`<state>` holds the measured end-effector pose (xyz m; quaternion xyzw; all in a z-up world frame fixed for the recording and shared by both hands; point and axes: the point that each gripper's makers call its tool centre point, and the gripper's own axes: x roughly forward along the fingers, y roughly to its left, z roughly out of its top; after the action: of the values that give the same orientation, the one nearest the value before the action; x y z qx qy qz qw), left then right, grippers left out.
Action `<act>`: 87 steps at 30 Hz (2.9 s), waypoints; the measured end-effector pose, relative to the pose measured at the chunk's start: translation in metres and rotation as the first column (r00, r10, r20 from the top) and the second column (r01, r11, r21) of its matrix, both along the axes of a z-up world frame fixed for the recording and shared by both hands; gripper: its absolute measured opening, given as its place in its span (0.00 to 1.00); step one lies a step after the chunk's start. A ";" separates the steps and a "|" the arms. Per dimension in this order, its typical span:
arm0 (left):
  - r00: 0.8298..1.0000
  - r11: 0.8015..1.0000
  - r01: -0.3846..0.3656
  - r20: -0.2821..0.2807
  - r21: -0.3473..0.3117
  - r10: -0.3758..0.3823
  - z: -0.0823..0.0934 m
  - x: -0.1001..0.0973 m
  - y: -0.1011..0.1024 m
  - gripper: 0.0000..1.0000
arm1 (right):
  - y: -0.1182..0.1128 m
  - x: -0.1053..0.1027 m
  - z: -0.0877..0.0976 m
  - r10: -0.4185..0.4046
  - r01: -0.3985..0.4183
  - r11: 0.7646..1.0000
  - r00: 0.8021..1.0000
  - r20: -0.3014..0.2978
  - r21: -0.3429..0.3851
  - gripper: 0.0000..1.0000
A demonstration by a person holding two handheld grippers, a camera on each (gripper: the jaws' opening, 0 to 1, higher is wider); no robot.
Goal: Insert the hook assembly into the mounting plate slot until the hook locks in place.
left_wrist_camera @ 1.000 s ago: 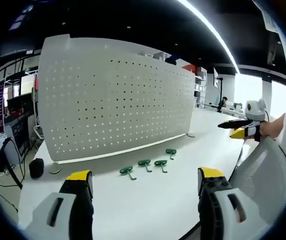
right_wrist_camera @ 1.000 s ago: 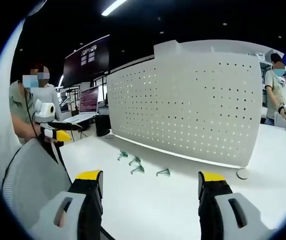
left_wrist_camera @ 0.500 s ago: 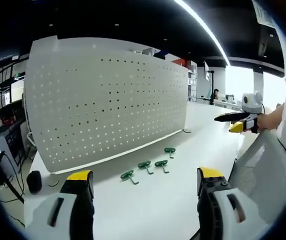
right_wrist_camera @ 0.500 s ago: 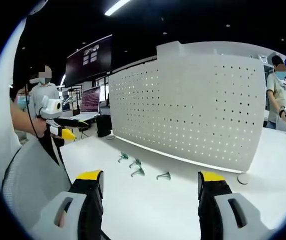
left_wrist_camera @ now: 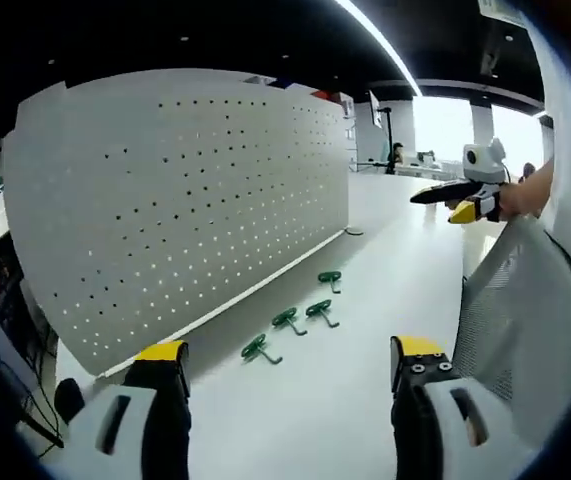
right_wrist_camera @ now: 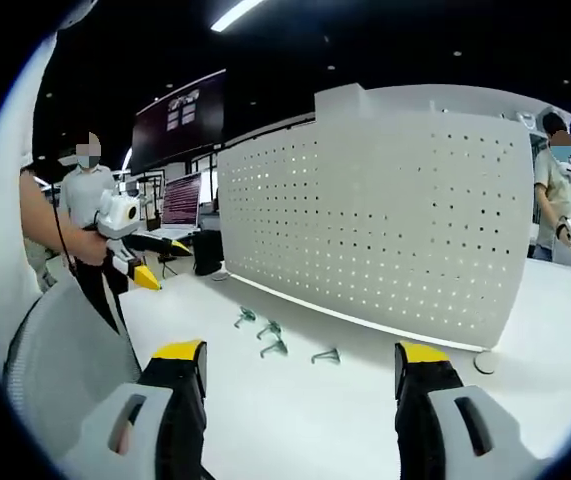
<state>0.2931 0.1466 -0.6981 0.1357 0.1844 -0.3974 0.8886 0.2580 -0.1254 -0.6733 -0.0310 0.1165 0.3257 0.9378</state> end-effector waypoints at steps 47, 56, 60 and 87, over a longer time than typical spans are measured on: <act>0.936 0.907 0.321 -0.236 0.275 -0.260 -0.069 0.054 -0.005 0.80 | 0.011 0.010 -0.015 0.030 -0.032 0.999 0.996 -0.082 -0.021 0.72; 0.919 0.882 0.360 -0.279 0.303 -0.280 -0.080 0.059 -0.002 0.78 | 0.012 0.009 -0.019 0.032 -0.034 0.999 0.994 -0.102 -0.024 0.72; 0.908 0.871 0.380 -0.304 0.310 -0.287 -0.085 0.061 -0.002 0.78 | 0.012 0.008 -0.021 0.030 -0.033 0.999 0.993 -0.112 -0.022 0.71; 0.842 0.764 0.515 -0.394 0.388 -0.368 -0.111 0.075 -0.017 0.75 | 0.010 0.006 -0.024 0.022 -0.022 1.000 0.991 -0.133 -0.005 0.70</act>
<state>0.3683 0.1295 -0.8088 0.3308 0.3691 -0.5547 0.6683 0.2640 -0.1159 -0.6974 -0.0137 0.1793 0.3370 0.9242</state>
